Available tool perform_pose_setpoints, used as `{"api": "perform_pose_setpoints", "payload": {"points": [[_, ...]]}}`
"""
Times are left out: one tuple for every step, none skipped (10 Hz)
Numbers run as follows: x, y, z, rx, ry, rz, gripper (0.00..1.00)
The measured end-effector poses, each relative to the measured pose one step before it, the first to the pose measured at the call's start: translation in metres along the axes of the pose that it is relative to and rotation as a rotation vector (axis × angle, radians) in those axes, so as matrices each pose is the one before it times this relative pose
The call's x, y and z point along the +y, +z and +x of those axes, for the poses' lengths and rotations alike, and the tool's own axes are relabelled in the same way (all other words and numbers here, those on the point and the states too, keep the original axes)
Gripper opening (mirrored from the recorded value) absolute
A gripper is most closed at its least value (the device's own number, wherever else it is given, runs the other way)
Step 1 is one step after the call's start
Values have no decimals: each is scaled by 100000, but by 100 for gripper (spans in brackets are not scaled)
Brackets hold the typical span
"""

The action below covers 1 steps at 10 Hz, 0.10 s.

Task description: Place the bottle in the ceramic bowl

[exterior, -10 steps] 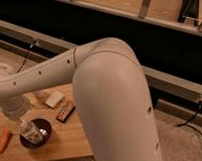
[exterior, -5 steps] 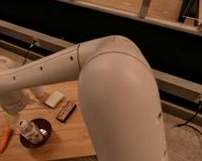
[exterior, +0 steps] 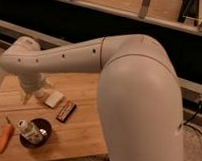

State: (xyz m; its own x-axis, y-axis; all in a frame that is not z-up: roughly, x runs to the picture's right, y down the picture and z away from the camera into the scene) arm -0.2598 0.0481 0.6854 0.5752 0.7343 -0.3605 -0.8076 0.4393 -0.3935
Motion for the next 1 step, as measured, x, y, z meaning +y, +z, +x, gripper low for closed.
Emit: {"api": "perform_pose_setpoints", "payload": {"points": [[-1970,857,27,1114,6461,2055,80]]}}
